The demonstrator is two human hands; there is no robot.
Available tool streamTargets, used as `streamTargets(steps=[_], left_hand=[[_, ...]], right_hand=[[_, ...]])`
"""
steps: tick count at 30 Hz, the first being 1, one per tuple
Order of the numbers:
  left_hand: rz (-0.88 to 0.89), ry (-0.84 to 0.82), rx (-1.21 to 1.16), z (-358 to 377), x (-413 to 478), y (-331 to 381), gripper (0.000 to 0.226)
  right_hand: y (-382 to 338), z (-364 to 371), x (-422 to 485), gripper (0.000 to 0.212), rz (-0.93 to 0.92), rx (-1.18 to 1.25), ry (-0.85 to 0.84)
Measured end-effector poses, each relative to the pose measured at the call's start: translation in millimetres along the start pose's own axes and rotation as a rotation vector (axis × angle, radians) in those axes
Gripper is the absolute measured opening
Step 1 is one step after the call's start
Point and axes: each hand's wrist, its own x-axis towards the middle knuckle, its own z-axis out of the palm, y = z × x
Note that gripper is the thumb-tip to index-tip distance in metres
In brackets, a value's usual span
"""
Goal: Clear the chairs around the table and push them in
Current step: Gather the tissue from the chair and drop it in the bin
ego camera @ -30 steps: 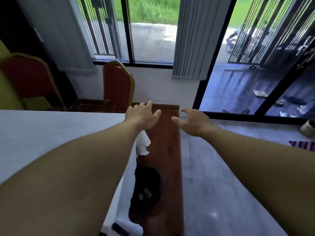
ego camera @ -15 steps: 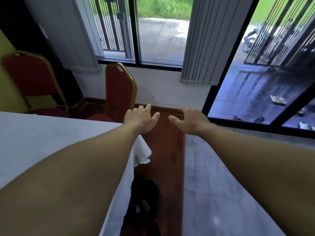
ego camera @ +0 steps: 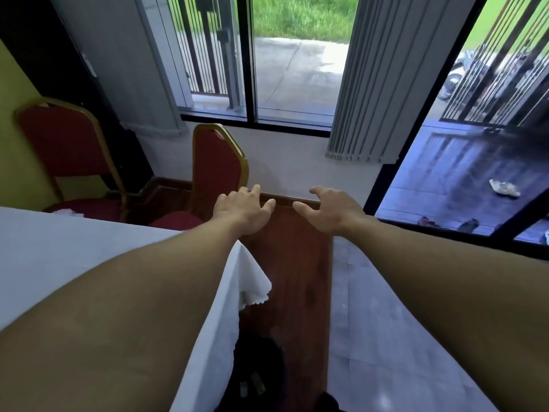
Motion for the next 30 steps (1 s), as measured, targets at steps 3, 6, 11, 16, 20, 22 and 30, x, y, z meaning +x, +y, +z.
streamTargets(steps=[3, 6, 11, 16, 20, 22, 30], left_hand=[[-0.023, 0.002, -0.002, -3, 17, -3, 0.070], [-0.034, 0.007, -0.001, -6, 39, -2, 0.070], [-0.087, 0.013, -0.021, -10, 85, 2, 0.070], [-0.167, 0.023, -0.047, -22, 143, 2, 0.070], [-0.232, 0.022, -0.084, -30, 200, 8, 0.070], [-0.257, 0.021, -0.109, -32, 222, 16, 0.070], [-0.411, 0.026, -0.126, -34, 275, -2, 0.071]], right_hand=[[0, -2, 20, 0.083, -0.019, -0.002, -0.007], [1, -5, 44, 0.081, -0.049, -0.007, -0.013], [7, -10, 103, 0.084, -0.102, -0.007, -0.039], [5, -26, 179, 0.081, -0.177, -0.039, -0.047], [5, -36, 245, 0.081, -0.252, -0.064, -0.079], [10, -36, 274, 0.082, -0.270, -0.083, -0.111], [11, -23, 364, 0.083, -0.392, -0.111, -0.185]])
